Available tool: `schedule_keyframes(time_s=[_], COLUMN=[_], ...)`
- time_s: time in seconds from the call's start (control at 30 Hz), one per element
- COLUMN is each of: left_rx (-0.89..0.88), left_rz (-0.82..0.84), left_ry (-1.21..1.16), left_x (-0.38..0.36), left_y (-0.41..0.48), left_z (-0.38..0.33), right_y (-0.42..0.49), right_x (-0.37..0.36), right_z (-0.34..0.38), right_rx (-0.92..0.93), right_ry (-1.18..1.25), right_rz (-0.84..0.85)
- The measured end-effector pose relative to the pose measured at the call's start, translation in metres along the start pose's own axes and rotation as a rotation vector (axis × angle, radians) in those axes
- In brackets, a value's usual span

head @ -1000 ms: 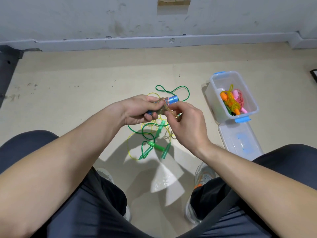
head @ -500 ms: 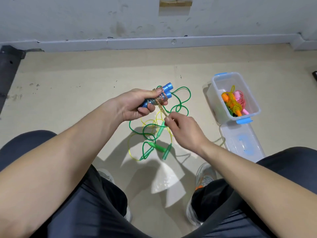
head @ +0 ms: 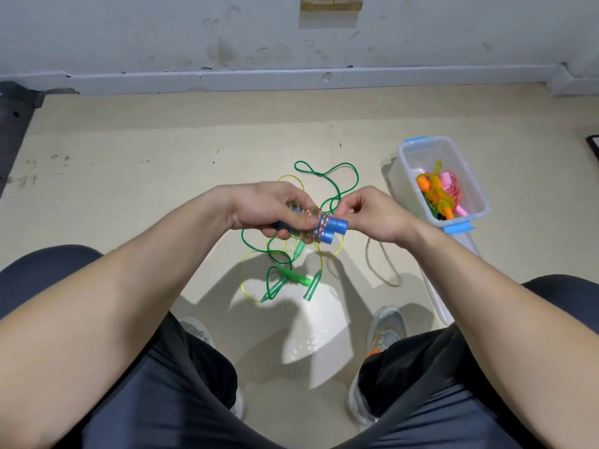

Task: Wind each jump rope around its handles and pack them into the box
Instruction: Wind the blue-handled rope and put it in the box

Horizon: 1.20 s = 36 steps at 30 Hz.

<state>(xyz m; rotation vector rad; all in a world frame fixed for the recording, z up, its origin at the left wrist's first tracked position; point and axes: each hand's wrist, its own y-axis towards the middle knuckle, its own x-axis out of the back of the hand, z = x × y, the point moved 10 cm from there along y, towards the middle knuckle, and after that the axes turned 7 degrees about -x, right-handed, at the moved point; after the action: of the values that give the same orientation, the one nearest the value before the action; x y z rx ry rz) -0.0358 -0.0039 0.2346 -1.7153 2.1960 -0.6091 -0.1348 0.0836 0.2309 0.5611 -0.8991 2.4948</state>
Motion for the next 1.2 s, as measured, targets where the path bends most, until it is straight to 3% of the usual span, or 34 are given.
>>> schedule_keyframes(time_s=[0.1,0.3,0.47,0.7,0.77,0.87,1.03,1.1,1.2], left_rx=[0.067,0.108,-0.029,-0.051,-0.07,-0.072,-0.035,-0.044,-0.099], left_rz=[0.003,-0.071,-0.197,-0.287,-0.318,-0.364,-0.466,-0.492,-0.472], left_ry=[0.213,0.42,0.267,-0.137,-0.274,-0.435,-0.472,-0.463,-0.439], left_x=[-0.006,-0.006,0.002,0.025,0.029,0.028,0.032,0.036,0.037], left_y=[0.002,0.012,0.012,0.006,0.005,0.006,0.004,0.003,0.004], left_z=[0.007,0.018,0.009,0.01,0.008,0.008,0.014,0.014,0.008], right_y=[0.001,-0.012,-0.035,-0.06,-0.064,-0.071,-0.073,-0.075,-0.059], right_x=[0.01,-0.001,-0.016,-0.01,-0.006,-0.015,-0.025,-0.013,0.014], right_z=[-0.008,0.008,0.019,0.032,0.042,0.062,0.076,0.08,0.061], right_rx=[-0.094,-0.169,-0.211,-0.031,0.079,0.284,0.398,0.433,0.326], right_ry=[-0.028,0.048,0.111,0.2,0.106,-0.302,-0.673,-0.588,-0.138], right_rz=[-0.074,-0.072,-0.164,-0.429,-0.481,-0.539,-0.605,-0.637,-0.524])
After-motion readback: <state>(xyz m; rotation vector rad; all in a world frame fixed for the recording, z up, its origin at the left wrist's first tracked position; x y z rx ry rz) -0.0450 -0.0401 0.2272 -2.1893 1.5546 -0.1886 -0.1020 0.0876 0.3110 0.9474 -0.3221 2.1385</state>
